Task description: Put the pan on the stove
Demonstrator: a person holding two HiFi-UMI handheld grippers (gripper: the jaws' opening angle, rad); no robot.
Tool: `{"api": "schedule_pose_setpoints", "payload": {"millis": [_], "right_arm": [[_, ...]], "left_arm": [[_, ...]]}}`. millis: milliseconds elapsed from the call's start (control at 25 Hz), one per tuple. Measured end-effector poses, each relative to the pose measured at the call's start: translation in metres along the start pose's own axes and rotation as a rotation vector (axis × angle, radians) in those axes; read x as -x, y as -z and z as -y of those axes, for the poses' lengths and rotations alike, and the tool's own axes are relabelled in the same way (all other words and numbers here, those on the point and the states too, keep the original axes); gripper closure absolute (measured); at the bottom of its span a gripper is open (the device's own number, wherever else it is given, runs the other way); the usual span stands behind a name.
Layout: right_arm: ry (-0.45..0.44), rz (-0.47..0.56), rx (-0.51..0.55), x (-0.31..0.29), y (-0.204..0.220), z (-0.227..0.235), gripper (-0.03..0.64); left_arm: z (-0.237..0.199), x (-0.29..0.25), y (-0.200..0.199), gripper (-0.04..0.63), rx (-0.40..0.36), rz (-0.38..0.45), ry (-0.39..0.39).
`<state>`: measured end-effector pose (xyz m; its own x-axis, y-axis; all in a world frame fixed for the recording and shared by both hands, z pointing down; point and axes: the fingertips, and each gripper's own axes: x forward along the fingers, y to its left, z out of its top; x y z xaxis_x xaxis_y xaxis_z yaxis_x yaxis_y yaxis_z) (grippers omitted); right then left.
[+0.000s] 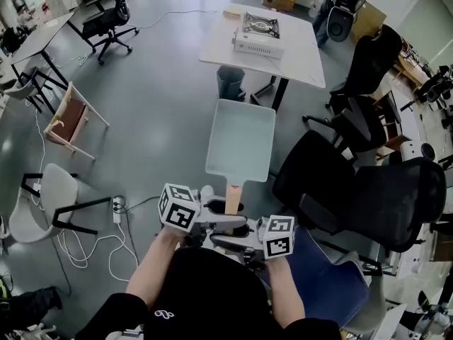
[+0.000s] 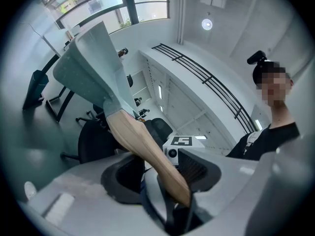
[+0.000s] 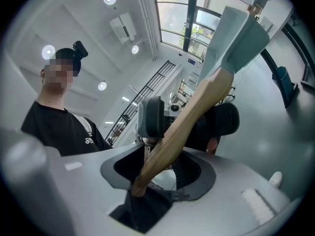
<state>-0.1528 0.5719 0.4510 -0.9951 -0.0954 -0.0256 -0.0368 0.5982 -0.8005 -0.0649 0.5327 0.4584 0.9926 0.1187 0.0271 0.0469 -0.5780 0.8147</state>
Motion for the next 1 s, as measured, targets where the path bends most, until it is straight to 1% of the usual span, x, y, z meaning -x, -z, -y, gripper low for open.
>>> {"api": "schedule_pose_setpoints", "payload": {"millis": [80, 320, 520, 640, 800, 1000], "right_arm": [[0.006, 0.007, 0.002, 0.001, -0.019, 0.015, 0.437], [0.023, 0.013, -0.017, -0.011, -0.078, 0.061, 0.436], [0.022, 0.026, -0.025, -0.021, -0.123, 0.094, 0.436], [0.021, 0.037, -0.019, -0.029, -0.150, 0.111, 0.436], [0.028, 0.043, -0.012, -0.042, -0.178, 0.132, 0.435], [0.045, 0.055, -0.002, -0.049, -0.206, 0.148, 0.436]], "left_arm": [[-0.014, 0.000, -0.018, 0.375, -0.003, -0.010, 0.002], [-0.058, 0.012, -0.076, 0.374, 0.020, -0.030, 0.001], [-0.090, 0.023, -0.121, 0.376, 0.035, -0.038, -0.001], [-0.106, 0.032, -0.147, 0.376, 0.029, -0.043, -0.001], [-0.126, 0.045, -0.176, 0.374, 0.019, -0.047, 0.000], [-0.141, 0.052, -0.203, 0.374, 0.009, -0.055, 0.012]]}}
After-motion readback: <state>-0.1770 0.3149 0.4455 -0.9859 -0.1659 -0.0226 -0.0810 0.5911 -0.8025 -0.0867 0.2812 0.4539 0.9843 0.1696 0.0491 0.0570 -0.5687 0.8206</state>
